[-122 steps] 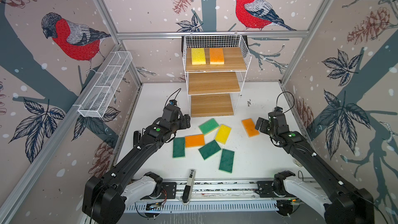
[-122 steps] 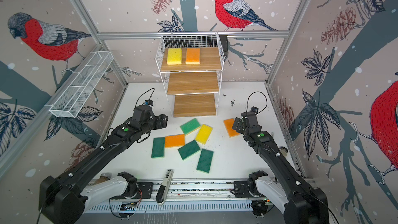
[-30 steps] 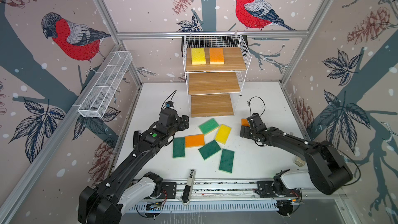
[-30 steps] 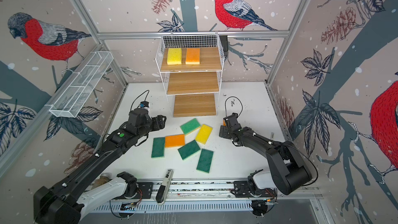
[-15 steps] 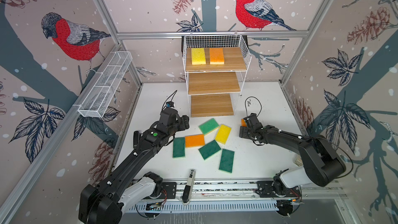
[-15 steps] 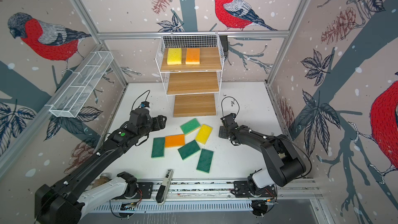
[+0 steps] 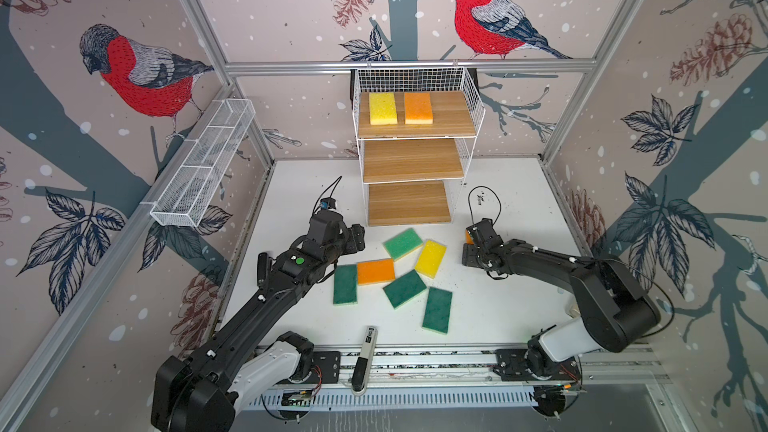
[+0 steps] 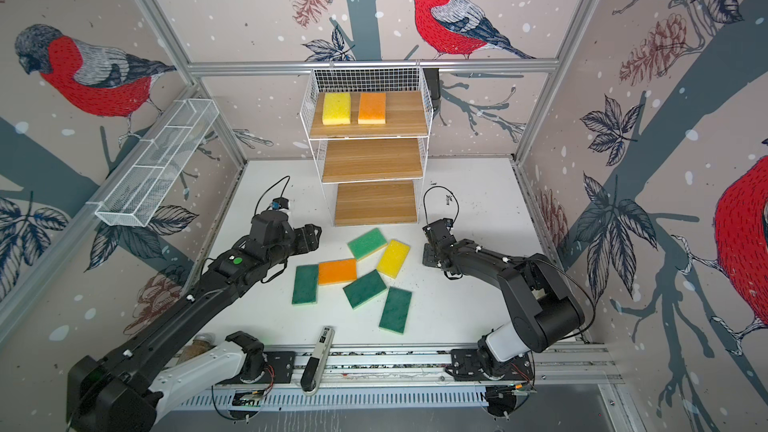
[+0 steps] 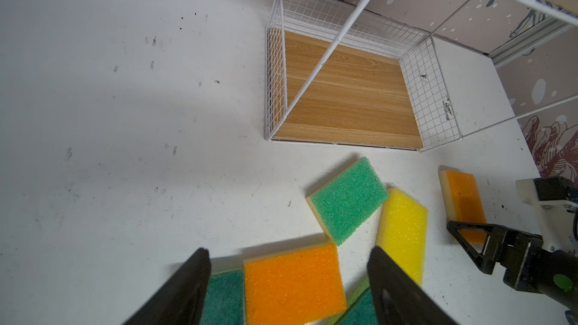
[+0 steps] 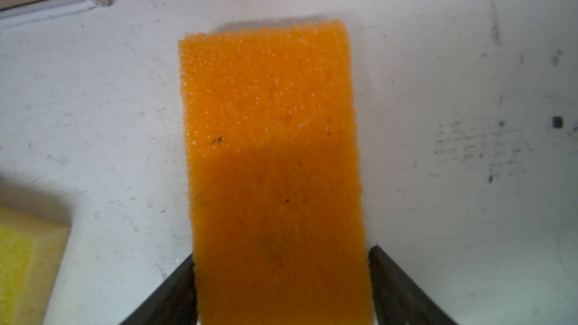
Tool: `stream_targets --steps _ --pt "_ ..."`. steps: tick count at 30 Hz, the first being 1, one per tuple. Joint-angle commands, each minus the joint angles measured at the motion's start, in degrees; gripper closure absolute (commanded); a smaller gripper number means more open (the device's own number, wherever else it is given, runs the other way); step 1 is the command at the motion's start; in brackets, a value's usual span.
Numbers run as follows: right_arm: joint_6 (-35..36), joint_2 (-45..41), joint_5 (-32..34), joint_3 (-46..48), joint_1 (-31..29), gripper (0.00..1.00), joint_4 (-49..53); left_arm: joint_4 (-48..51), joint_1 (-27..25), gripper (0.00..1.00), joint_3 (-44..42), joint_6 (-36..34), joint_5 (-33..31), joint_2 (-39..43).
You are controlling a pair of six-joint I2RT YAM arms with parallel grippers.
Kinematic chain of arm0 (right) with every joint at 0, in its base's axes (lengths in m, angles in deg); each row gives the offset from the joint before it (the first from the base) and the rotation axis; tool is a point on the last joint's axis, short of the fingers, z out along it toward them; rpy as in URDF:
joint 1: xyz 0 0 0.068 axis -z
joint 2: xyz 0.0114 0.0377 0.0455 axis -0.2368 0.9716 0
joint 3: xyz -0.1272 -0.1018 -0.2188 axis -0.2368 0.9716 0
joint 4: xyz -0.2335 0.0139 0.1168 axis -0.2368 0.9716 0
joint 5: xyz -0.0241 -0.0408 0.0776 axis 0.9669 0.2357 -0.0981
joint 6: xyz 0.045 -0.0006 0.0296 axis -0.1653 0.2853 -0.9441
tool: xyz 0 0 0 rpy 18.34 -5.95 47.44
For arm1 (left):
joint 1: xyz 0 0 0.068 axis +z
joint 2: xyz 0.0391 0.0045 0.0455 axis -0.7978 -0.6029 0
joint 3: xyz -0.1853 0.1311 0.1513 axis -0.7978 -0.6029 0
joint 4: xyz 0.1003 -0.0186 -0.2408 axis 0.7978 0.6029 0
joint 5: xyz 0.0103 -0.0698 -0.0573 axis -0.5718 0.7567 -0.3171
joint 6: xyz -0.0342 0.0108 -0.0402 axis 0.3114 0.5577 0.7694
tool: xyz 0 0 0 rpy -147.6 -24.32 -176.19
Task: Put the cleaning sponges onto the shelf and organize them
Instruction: 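Lift the orange sponge upright with the right gripper toward the shelf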
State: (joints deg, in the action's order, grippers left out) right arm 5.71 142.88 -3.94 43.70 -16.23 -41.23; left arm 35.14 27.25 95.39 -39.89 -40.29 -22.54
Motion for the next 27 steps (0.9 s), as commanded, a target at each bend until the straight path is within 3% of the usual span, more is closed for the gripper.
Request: stream_targets --steps 1,14,27 --pt "0.03 0.62 0.66 -0.3 -0.27 0.23 1.73 -1.17 0.01 0.2 -0.24 0.48 0.19 0.36" --pt "0.38 0.57 0.92 -0.63 -0.92 0.35 2.62 -0.13 0.09 0.21 -0.11 -0.31 -1.02 1.48" --pt "1.33 -4.98 2.23 -2.19 -4.36 0.38 5.8 0.6 0.06 0.21 1.24 -1.02 -1.55 2.31"
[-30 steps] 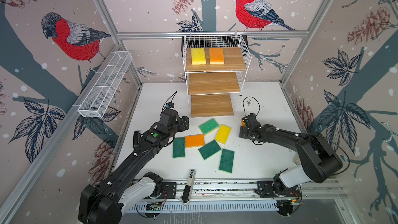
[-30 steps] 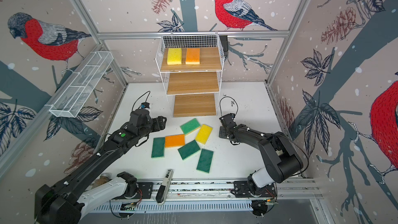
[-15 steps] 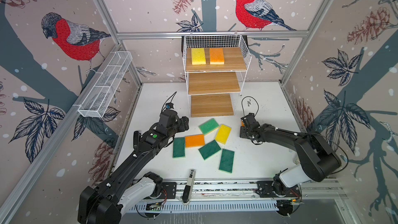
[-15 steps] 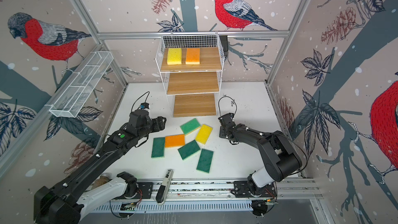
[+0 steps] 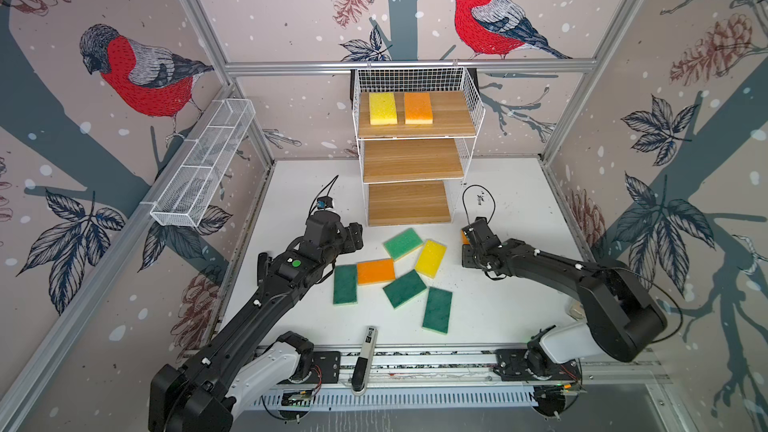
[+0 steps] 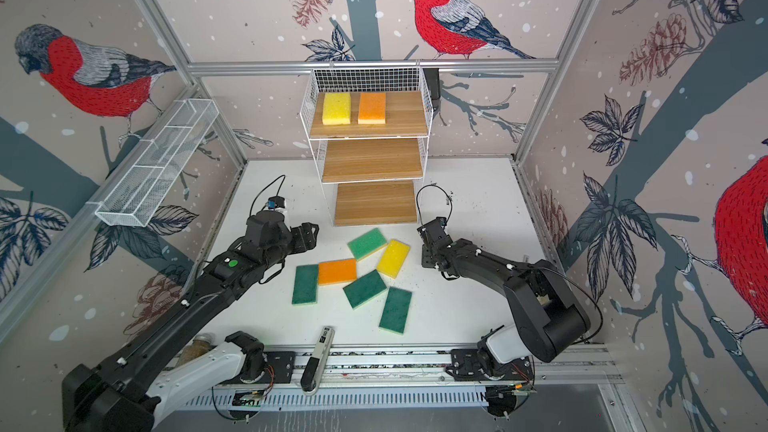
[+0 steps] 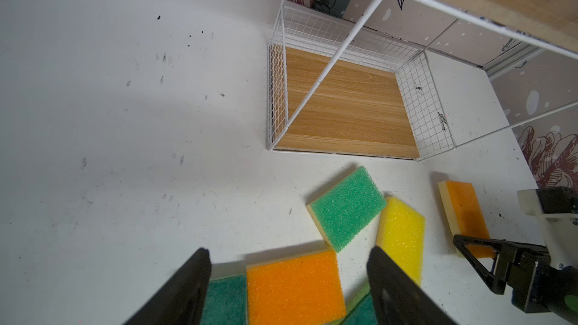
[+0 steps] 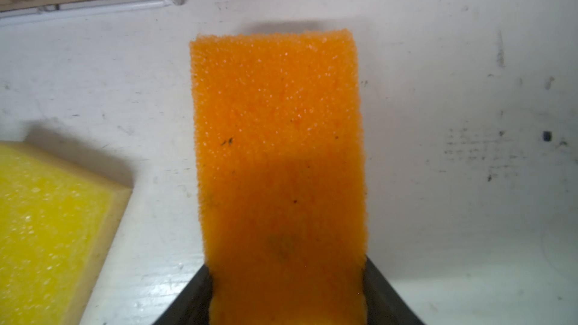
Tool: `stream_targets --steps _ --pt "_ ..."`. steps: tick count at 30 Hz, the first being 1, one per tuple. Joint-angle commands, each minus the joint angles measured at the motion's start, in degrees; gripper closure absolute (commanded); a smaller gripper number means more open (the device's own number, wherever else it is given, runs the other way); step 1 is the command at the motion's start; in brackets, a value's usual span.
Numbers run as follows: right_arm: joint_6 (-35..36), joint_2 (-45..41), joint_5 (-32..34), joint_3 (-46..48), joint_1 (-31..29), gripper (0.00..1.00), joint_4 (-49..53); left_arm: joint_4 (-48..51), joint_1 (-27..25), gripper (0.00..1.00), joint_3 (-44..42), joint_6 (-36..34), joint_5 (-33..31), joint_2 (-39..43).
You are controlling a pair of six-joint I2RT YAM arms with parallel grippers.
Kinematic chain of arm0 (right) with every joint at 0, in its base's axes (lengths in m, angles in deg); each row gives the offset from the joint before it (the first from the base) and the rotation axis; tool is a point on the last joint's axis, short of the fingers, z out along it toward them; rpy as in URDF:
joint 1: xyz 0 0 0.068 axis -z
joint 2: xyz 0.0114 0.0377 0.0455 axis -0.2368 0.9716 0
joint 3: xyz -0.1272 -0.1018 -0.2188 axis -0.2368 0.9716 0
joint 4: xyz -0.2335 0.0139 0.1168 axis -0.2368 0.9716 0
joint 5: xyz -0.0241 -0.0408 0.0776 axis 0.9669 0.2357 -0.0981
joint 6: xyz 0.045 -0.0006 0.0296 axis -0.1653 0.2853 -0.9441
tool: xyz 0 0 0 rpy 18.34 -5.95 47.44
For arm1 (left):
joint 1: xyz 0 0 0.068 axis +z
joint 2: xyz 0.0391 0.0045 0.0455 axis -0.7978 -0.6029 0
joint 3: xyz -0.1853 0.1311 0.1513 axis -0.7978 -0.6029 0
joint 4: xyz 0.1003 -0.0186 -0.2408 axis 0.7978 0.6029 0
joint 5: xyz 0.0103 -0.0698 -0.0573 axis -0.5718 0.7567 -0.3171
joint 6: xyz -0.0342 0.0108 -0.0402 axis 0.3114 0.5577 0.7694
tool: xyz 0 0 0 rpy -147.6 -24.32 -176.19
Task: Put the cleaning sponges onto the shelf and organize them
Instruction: 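Lift the orange sponge upright with the right gripper toward the shelf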
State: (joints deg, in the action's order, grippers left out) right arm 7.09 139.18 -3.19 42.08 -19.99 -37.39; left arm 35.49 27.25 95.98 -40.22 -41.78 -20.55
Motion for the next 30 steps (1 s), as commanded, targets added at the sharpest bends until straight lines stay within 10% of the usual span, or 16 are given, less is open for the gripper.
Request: stream_targets --steps 1,30 --pt "-0.27 -2.01 1.8 -0.88 -0.96 0.38 2.59 0.38 0.1 0.21 0.78 -0.87 -0.07 0.48" --pt "-2.39 -21.77 11.99 -19.1 -14.13 0.38 19.05 -1.19 0.12 0.2 4.75 -4.58 0.33 0.94"
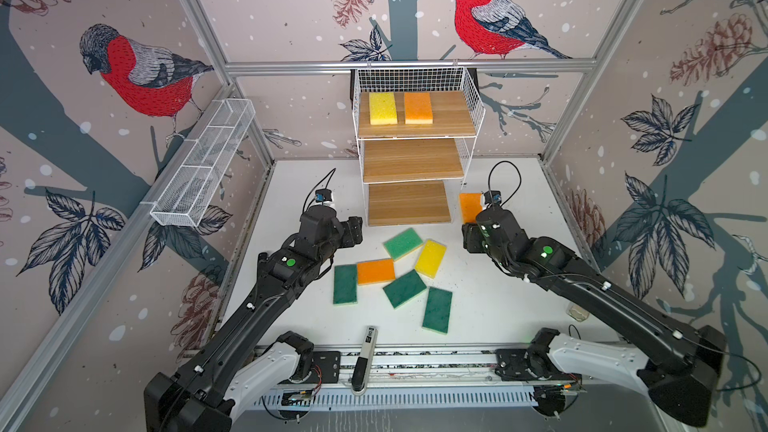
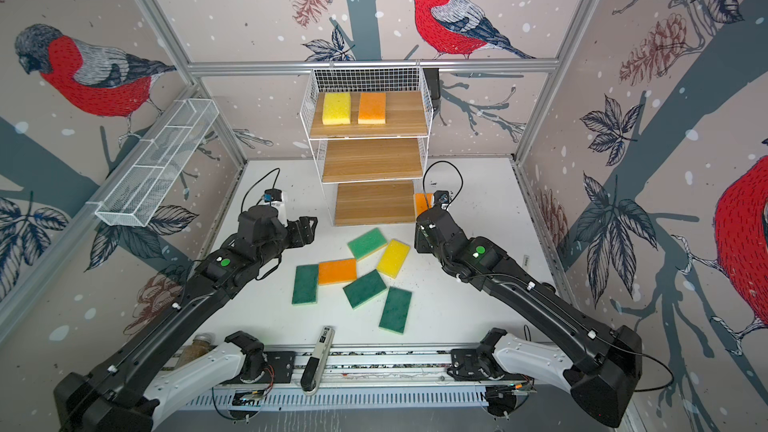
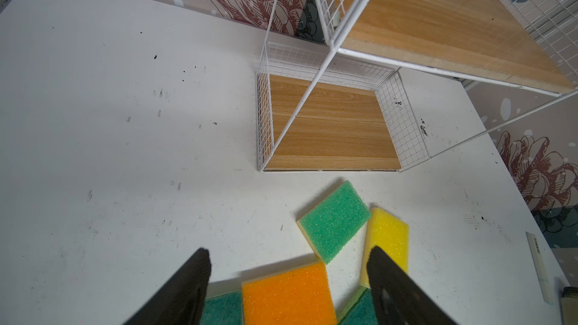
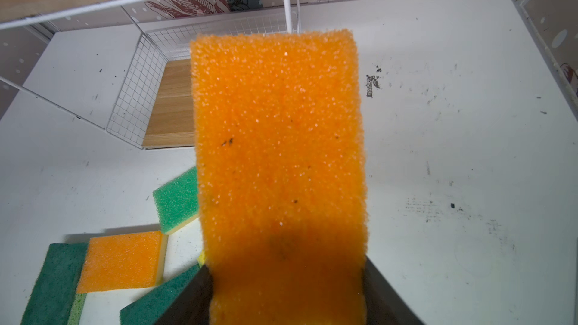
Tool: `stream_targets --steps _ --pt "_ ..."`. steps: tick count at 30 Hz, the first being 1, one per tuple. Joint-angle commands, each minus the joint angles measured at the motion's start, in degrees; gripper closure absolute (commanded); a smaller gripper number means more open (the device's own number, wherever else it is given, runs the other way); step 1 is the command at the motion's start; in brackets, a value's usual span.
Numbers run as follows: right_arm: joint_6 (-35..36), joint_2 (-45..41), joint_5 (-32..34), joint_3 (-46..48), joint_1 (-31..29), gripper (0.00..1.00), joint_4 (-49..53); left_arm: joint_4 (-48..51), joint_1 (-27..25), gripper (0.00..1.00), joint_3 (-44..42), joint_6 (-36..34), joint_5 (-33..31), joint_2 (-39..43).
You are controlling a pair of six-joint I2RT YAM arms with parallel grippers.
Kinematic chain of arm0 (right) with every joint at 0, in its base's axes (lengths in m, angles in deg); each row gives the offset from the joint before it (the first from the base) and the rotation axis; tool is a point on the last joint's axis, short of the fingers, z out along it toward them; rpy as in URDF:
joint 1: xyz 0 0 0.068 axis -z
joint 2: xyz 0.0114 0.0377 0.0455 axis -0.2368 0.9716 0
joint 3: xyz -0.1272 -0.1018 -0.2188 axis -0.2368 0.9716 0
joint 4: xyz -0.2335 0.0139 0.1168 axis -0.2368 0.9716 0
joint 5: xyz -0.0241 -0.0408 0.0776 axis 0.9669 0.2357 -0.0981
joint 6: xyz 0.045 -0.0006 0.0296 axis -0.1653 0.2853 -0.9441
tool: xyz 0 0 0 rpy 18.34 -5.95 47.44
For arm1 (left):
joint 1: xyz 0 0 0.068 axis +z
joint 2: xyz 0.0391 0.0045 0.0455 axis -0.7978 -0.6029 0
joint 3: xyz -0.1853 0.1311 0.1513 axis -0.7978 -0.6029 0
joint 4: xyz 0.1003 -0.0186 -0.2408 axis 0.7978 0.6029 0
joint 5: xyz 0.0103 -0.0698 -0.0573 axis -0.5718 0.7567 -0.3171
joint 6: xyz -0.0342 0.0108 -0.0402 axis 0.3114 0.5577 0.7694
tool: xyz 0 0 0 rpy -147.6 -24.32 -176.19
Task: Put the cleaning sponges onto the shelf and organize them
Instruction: 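Lift the orange sponge upright with the right gripper toward the shelf, then carry the orange sponge with the right gripper over the top shelf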
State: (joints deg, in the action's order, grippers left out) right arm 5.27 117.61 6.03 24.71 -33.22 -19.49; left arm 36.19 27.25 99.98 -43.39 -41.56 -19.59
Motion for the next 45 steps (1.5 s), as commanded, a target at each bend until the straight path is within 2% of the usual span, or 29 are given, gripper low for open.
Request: stream_targets --steps 1,7,16,34,45 --pt "-0.39 -0.11 2.94 -2.76 -1.51 0.38 1.31 -1.83 0.14 0.2 0.91 -1.63 -0.13 -0.01" --pt "1.46 1.18 6.07 -8.56 -5.52 0.39 1.7 -1.38 0.18 0.2 1.26 -2.0 -1.0 0.33" --pt "6.29 4.96 8.15 -16.35 -8.32 0.38 0.57 0.02 0.51 0.2 2.44 -2.72 -2.13 1.38" --pt "21.24 12.06 11.83 -29.46 -7.68 0.34 -10.62 -0.49 1.48 0.19 4.47 -4.11 -1.61 1.12" --pt "23.14 16.9 3.96 -36.61 -1.14 0.33 -16.32 -1.51 1.72 0.19 4.36 -4.39 -0.57 1.61"
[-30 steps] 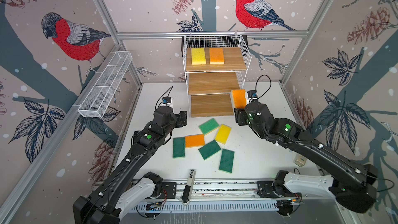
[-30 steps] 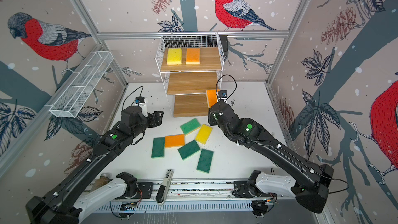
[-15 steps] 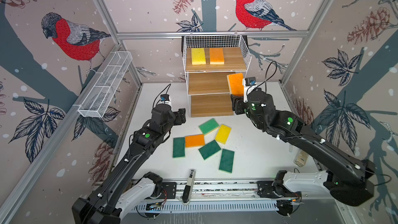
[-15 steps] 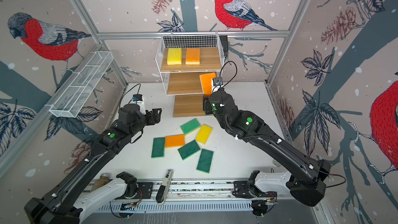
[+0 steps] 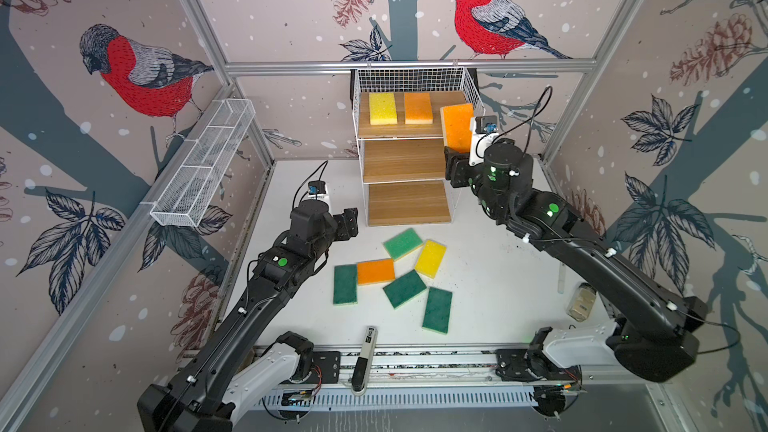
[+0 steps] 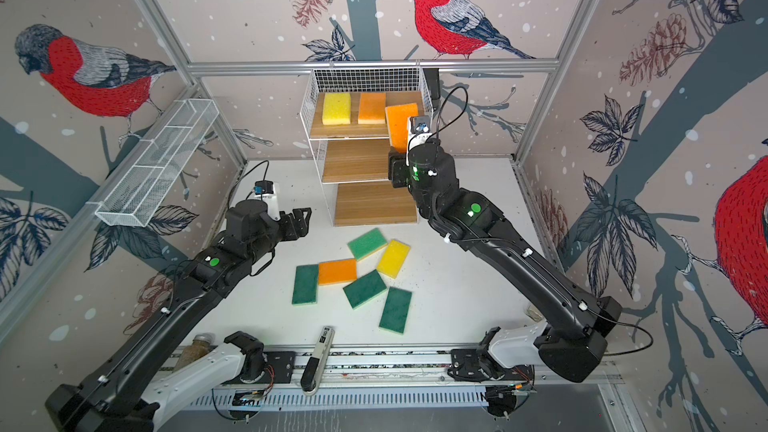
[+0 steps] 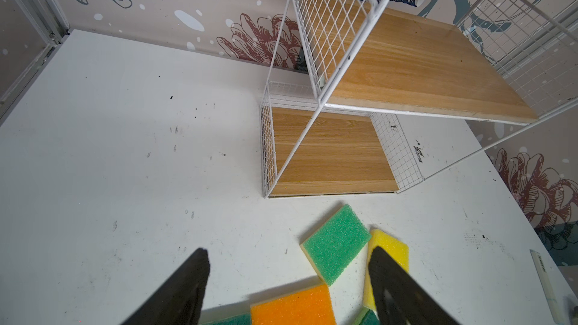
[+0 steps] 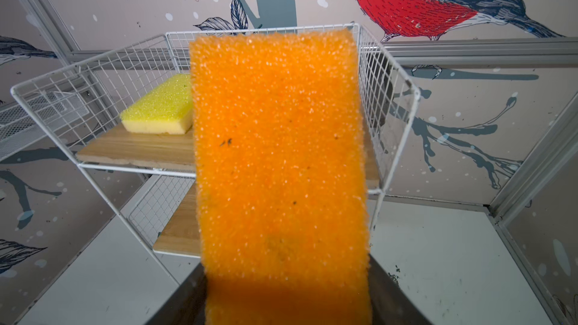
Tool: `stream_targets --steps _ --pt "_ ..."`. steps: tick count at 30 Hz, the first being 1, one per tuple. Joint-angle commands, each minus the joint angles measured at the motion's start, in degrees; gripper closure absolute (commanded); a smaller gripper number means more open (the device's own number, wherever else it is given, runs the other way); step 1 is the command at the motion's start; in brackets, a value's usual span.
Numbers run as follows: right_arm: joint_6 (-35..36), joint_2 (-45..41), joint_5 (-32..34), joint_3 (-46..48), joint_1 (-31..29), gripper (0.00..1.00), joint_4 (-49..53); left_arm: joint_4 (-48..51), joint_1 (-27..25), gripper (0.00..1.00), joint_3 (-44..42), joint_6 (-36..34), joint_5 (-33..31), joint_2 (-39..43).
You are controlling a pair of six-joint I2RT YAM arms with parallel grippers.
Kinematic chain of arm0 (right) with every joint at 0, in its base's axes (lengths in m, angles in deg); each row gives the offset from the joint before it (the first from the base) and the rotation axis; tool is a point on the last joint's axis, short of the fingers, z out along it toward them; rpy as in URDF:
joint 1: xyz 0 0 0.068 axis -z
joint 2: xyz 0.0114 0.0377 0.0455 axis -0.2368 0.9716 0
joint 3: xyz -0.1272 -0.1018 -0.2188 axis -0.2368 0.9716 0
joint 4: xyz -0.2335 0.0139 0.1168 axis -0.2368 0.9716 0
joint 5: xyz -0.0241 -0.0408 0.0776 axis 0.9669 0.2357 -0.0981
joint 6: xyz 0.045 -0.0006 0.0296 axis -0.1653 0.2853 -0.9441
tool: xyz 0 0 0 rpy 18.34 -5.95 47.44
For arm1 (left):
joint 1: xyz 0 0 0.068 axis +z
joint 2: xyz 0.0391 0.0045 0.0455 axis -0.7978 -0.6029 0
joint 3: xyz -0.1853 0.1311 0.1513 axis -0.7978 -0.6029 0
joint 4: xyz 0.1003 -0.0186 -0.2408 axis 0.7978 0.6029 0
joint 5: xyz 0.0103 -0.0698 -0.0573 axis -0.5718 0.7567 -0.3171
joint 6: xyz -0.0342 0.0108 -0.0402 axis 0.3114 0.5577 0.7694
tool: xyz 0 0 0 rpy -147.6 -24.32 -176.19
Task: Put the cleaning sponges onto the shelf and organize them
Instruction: 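Carry the orange sponge with the right gripper over the top shelf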
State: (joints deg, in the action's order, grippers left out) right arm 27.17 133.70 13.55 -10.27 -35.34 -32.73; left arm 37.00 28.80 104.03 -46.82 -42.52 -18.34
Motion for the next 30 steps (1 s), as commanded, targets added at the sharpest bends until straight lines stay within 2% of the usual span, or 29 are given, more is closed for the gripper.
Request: stream_targets --steps 1,11,30 --pt "1.25 1.31 -4.41 -2.38 1.53 0.33 -3.08 -2.67 0.23 0.19 0.07 -1.02 0.59 0.47" --pt "2.69 7.28 -5.97 -9.8 4.29 0.33 -2.33 -4.72 1.26 0.19 -0.62 -1.09 2.55 0.06" --pt "2.41 18.5 -1.75 -21.64 7.48 0.33 1.09 -6.93 3.35 0.19 -1.26 -1.25 5.48 -1.48"
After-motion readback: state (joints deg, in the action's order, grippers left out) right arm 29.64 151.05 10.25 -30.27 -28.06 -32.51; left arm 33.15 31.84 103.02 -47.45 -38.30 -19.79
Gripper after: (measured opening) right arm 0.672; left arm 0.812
